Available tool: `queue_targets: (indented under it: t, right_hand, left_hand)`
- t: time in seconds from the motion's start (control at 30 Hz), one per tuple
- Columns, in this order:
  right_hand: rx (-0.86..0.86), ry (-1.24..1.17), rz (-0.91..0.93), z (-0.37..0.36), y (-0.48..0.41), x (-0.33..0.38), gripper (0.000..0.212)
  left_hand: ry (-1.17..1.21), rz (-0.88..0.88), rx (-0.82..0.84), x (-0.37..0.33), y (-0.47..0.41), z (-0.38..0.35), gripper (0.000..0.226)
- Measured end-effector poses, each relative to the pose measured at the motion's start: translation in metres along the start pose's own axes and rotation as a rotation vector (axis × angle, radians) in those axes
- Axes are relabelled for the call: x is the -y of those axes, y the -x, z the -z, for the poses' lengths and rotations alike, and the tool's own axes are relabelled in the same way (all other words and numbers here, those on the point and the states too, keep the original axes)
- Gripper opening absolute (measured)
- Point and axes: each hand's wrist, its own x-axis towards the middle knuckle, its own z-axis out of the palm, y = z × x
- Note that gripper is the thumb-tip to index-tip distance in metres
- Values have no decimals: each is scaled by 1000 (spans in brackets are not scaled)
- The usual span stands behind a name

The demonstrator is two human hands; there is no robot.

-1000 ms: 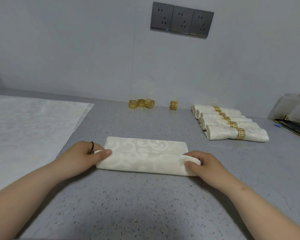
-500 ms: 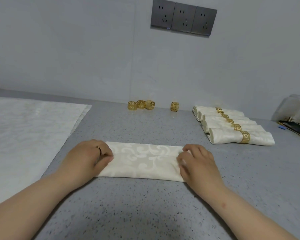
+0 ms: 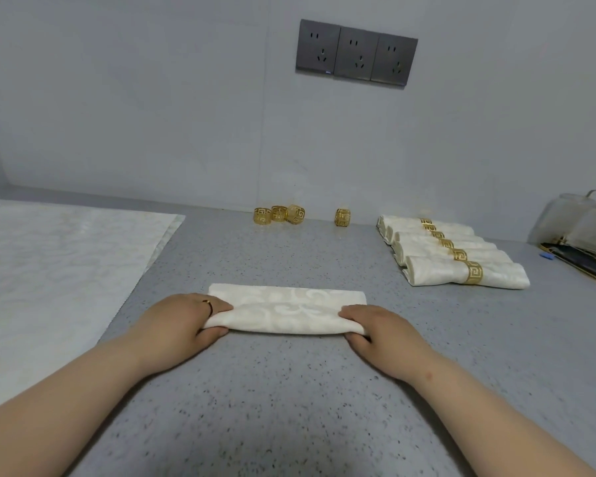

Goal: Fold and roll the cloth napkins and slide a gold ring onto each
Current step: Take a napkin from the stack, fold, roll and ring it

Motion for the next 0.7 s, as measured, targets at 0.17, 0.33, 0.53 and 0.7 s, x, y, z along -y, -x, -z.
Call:
queue_targets:
  t: [0.17,0.33,0.53,0.7]
  right_hand:
    - [78,-45,27,12,28,6,26]
    - [200,-416,-165,31,34,4,16]
    - [120,-748,-446,26,17,4,8]
    - [110,-521,-489,14,1,11,30]
  left_hand:
    - [169,-12,69,-7,32,16,61]
    - [538,178,107,-18,45,33,30]
    - [515,395,-19,-19,25,24,48]
    - [-38,246,-74,-31,8,17,81]
